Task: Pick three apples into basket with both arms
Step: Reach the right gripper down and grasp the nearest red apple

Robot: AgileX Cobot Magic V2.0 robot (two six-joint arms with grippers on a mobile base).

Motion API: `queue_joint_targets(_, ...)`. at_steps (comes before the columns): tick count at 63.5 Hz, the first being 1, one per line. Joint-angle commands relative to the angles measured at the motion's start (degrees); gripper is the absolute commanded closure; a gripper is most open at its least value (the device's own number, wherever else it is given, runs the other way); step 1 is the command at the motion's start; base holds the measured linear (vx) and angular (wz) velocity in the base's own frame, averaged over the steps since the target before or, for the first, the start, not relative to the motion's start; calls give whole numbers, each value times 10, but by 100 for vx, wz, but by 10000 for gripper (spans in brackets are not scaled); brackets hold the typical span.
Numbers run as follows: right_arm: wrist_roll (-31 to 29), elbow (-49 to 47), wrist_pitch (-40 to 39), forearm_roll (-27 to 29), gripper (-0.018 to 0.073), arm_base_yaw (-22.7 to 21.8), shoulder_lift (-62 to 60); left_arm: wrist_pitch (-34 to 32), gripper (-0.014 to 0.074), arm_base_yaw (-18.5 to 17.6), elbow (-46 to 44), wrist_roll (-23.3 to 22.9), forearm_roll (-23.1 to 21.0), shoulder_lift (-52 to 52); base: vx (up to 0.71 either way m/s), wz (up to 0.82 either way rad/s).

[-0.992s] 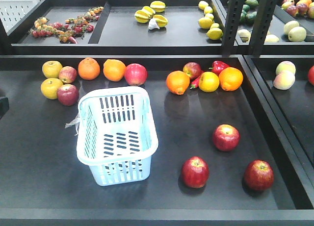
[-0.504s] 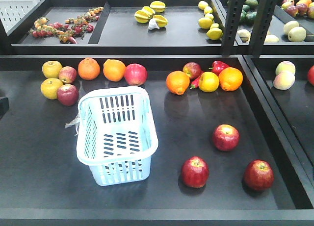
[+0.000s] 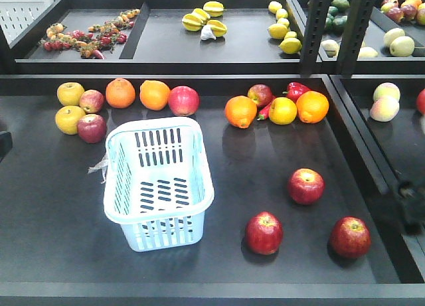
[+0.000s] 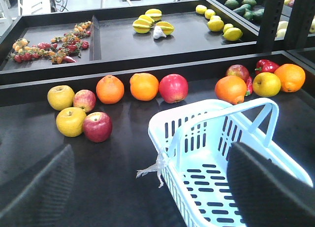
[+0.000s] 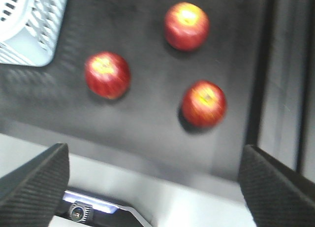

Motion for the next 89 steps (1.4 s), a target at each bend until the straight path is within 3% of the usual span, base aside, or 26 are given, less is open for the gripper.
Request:
queue_joint_targets(1,-42,-27,-47,38,-91,-2,46,-29,4,-1,-14,-5,-14,-1,0,0)
queue_joint_targets(11,-71,-43,-63,41,-89,24,135,-29,4,-1,-14,-5,-14,-1,0,0)
queue_joint_targets(24,-63,-76,-125,-5,-88,132,246,-28,4,-1,-14,-5,-14,-1,0,0)
queue_joint_targets(30,-52,-100,-148,-16,-88,159,301,-28,4,-1,-14,-5,-14,-1,0,0)
queue_joint_targets(53,-54,-170,-176,-14,-77,171,452,-28,4,-1,-14,-5,-14,-1,0,0)
queue_joint_targets(66,-60,-170,-201,-16,-75,193,489,-28,4,-1,-14,-5,-14,-1,0,0)
queue_joint_targets(89,-59,-170,-259,-15,-63,192,554,-28,4,-1,-14,-5,-14,-1,0,0)
